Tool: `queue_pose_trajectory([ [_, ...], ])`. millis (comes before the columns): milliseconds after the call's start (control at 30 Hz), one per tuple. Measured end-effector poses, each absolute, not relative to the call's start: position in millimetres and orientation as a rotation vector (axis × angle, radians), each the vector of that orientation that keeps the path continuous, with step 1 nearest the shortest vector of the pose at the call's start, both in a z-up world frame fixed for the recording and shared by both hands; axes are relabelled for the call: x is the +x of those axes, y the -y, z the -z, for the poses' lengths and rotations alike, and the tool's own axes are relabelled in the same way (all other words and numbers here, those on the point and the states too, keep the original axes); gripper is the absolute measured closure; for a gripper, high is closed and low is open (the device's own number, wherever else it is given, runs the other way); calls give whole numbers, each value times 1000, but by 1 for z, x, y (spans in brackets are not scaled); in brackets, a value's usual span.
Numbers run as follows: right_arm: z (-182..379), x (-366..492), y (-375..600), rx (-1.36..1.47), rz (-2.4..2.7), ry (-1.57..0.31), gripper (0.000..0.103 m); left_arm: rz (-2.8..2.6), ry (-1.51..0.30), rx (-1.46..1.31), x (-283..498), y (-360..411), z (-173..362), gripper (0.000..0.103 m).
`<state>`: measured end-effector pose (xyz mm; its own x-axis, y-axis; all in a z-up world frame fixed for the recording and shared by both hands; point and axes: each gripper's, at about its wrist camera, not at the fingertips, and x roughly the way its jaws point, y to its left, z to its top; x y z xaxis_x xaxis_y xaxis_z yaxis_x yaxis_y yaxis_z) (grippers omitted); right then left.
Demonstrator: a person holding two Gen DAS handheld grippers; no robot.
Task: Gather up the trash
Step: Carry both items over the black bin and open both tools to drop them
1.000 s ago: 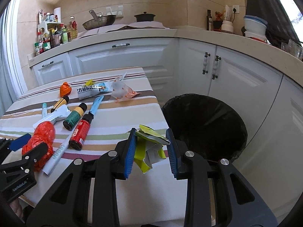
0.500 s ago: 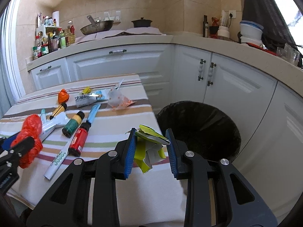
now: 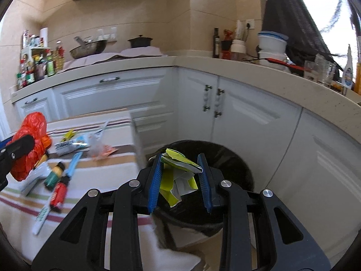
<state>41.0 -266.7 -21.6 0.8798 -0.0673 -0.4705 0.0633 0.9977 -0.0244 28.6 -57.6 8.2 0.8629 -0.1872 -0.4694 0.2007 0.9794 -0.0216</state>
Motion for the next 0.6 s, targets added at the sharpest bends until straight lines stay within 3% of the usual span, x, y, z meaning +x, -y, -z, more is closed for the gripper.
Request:
queue_pose_trajectory([
  [600,51,109,338,61,173,-540,73,299,-607,145,118,158,22,66],
])
